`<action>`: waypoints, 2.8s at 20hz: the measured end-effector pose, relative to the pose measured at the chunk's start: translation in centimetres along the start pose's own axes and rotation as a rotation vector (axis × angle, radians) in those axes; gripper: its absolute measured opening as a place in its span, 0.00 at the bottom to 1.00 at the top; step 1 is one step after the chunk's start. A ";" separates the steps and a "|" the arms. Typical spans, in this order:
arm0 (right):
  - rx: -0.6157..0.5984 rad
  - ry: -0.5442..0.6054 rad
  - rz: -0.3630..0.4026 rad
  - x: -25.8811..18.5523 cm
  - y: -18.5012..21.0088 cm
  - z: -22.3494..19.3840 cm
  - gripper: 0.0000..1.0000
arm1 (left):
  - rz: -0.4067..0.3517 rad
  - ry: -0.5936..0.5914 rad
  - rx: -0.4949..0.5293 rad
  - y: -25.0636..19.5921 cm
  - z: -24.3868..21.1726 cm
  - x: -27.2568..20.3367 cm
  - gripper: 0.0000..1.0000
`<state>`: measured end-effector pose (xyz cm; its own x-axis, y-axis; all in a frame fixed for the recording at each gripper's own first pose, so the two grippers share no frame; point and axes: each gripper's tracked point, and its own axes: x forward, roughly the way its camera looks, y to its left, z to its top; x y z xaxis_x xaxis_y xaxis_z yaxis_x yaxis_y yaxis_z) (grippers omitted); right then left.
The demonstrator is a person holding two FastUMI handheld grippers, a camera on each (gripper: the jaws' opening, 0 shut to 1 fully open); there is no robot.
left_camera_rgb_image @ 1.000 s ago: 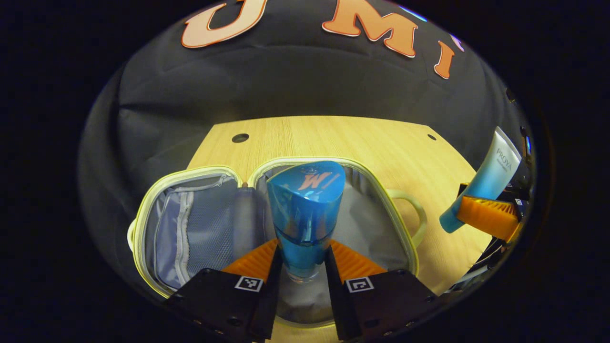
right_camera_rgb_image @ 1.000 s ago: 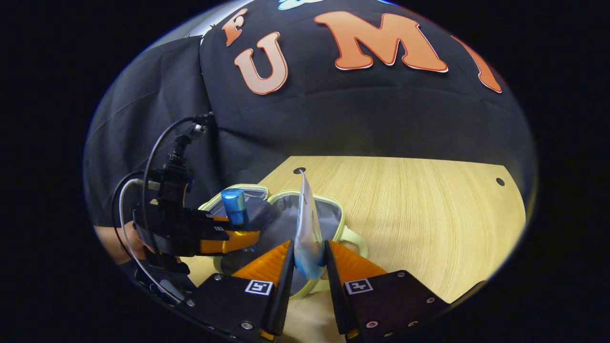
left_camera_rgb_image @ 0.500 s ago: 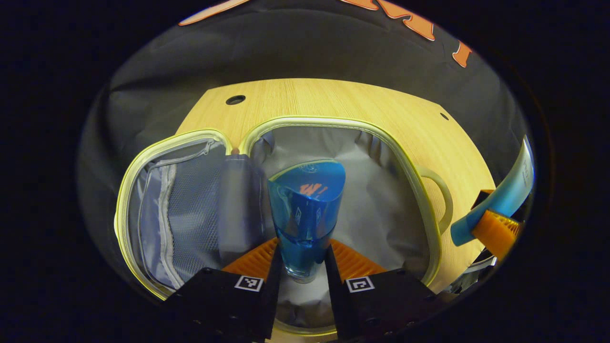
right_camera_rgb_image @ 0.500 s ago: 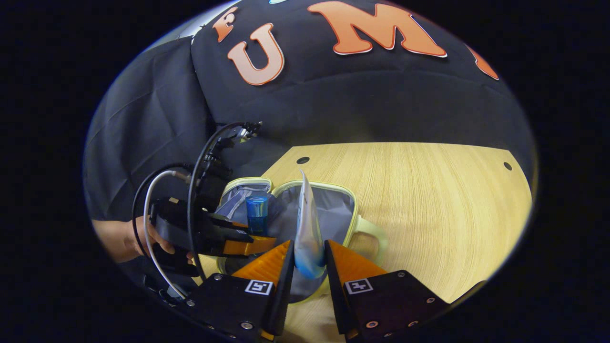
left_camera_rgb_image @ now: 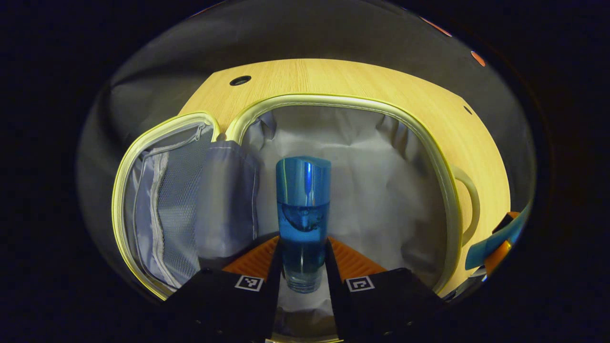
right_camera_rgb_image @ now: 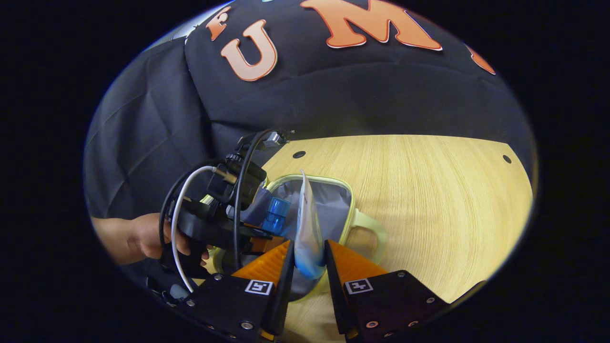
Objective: First open the suitcase, pack the skin care products into it, and then close the suitcase.
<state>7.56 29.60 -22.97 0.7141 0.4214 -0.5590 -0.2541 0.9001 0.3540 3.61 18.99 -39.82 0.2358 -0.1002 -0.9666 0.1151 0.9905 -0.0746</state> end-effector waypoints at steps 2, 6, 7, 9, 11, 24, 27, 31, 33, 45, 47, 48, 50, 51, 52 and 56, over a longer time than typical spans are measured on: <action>-0.002 0.010 -0.002 0.0 -0.2 -0.3 0.41 | -0.008 -0.002 -0.003 -0.1 -0.1 -0.1 0.49; 0.005 0.038 -0.006 0.4 -0.4 -1.2 0.41 | -0.005 -0.049 -0.021 0.5 0.4 -1.6 0.49; 0.008 0.046 -0.003 0.7 -0.2 -1.4 0.41 | -0.011 -0.069 -0.021 0.6 0.5 -2.3 0.49; 0.014 0.065 0.009 1.2 0.3 -1.6 0.41 | -0.044 -0.108 -0.027 0.6 0.7 -3.7 0.51; 0.012 0.086 0.016 1.9 0.9 -2.1 0.41 | -0.064 -0.155 -0.029 0.9 1.0 -5.8 0.62; 0.148 0.251 -0.080 8.1 1.2 -3.7 0.41 | 0.070 -0.351 -0.247 16.6 -2.1 -14.3 0.83; 0.195 0.249 -0.098 8.7 0.9 -3.1 0.39 | 0.113 -0.365 -0.316 20.5 -3.1 -14.4 0.86; 0.190 0.200 -0.119 7.8 0.2 -1.7 0.35 | 0.151 -0.393 -0.381 24.2 -3.8 -14.6 0.86; 0.178 0.157 -0.123 6.5 0.0 -0.5 0.28 | 0.177 -0.412 -0.392 25.6 -3.7 -14.2 0.87; 0.173 -0.102 -0.250 -4.8 -5.5 7.1 0.89 | 0.122 -0.481 -0.659 32.1 -3.8 -11.0 0.92; 0.133 -0.127 -0.311 -6.9 -7.2 7.4 0.89 | 0.097 -0.486 -0.704 32.8 -3.7 -10.5 0.91; 0.111 -0.139 -0.332 -8.0 -7.8 7.8 0.90 | 0.074 -0.487 -0.737 33.2 -3.6 -10.2 0.92; 0.086 -0.154 -0.366 -10.1 -8.7 8.2 0.91 | 0.030 -0.448 -0.815 33.5 -4.2 -8.8 0.91; 0.087 -0.158 -0.376 -10.7 -9.1 8.2 0.91 | -0.005 -0.439 -0.855 33.7 -4.2 -8.3 0.91; 0.090 -0.150 -0.382 -11.3 -9.4 8.0 0.91 | -0.052 -0.440 -0.907 33.7 -4.1 -8.1 0.91; 0.108 -0.159 -0.392 -12.8 -10.2 7.7 0.91 | -0.225 -0.461 -1.122 33.4 -3.0 -6.6 0.91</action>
<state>6.05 14.18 -13.62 0.8365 0.0199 -0.5476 0.1204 0.9683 0.2190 3.04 53.04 -36.61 0.6624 -0.0775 -0.7451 -0.6409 0.4564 -0.6172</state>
